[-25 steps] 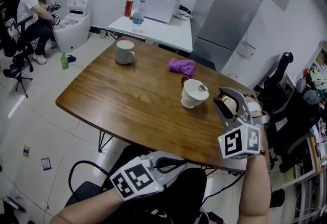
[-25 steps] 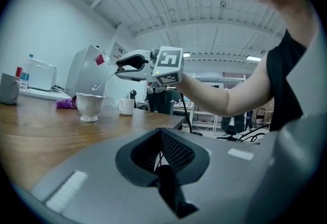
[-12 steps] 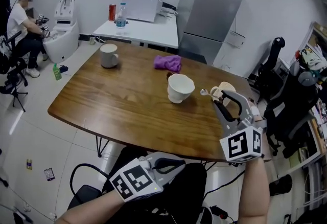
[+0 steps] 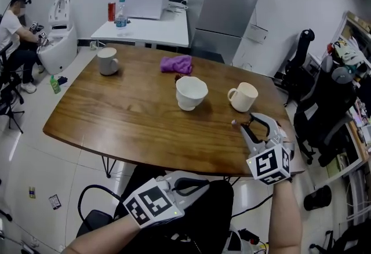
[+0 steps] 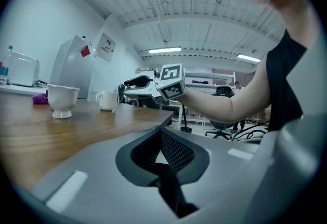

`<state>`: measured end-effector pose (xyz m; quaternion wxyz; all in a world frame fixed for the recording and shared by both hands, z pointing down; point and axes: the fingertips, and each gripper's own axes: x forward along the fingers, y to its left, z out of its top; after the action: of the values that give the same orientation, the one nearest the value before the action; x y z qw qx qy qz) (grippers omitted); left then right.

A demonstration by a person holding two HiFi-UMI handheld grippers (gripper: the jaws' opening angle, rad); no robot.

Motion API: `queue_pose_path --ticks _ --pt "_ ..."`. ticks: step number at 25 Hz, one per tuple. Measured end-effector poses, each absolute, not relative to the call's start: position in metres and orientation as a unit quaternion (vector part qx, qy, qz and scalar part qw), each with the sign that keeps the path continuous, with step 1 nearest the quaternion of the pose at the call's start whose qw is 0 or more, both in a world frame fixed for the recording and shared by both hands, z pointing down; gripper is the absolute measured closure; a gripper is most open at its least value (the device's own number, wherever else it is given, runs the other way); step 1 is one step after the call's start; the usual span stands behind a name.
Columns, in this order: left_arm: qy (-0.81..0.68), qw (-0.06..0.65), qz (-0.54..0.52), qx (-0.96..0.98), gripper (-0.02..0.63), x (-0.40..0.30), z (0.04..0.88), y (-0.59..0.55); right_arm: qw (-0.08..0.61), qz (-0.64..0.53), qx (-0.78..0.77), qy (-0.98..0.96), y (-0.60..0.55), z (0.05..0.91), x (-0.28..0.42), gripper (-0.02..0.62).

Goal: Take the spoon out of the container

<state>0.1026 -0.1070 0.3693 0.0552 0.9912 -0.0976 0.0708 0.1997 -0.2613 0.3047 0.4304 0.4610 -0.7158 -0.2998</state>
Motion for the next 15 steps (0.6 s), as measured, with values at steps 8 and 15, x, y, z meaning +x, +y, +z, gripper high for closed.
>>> queue_pose_path --ticks 8,15 --pt "-0.073 0.062 0.072 0.993 0.594 0.116 0.374 -0.104 0.432 -0.129 0.496 -0.742 -0.261 0.344 0.242 0.449" --pt "-0.061 0.074 0.069 0.993 0.594 0.124 0.377 -0.104 0.387 0.055 0.504 -0.771 -0.263 0.377 0.285 0.448"
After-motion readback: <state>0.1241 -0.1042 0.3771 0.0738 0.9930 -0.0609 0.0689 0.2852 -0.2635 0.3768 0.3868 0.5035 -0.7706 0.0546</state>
